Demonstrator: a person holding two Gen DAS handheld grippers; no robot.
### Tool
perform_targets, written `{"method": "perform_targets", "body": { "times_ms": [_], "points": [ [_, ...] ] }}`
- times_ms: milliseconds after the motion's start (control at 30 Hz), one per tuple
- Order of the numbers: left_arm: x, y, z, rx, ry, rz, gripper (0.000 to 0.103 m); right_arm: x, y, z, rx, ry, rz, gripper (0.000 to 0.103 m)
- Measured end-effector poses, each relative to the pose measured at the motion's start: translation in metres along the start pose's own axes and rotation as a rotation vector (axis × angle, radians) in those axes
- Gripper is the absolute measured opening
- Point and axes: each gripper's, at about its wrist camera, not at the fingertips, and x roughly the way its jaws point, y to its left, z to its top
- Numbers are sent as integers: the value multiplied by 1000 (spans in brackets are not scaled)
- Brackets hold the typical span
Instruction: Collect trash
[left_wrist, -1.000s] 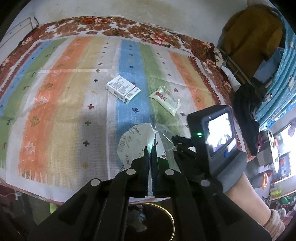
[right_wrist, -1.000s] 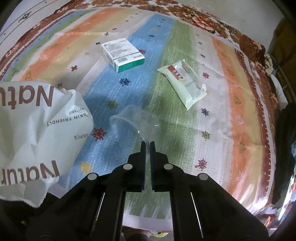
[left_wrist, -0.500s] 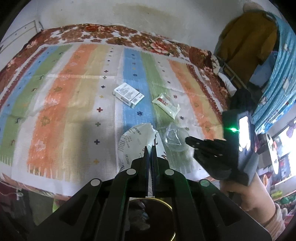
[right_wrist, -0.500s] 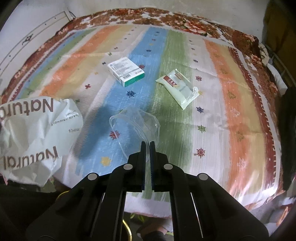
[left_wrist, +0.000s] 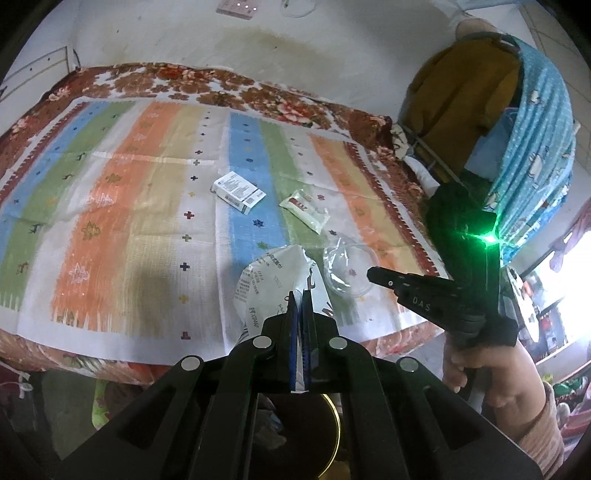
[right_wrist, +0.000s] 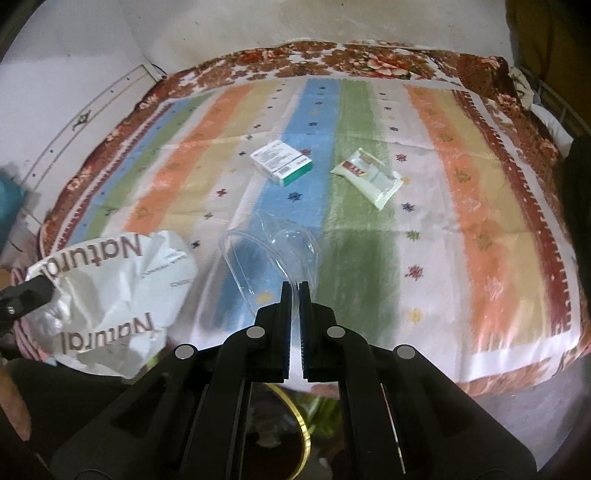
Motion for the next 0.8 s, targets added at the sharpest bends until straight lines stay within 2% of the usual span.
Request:
{"method": "perform_targets", "body": {
  "times_ms": [333, 800],
  "points": [
    [-16, 1, -39, 31, -2, -27, 1, -26, 27, -45, -25, -27, 69, 3],
    [-25, 2, -86, 76, 15, 18, 1, -42, 27, -109, 22, -28, 125, 3]
  ]
}}
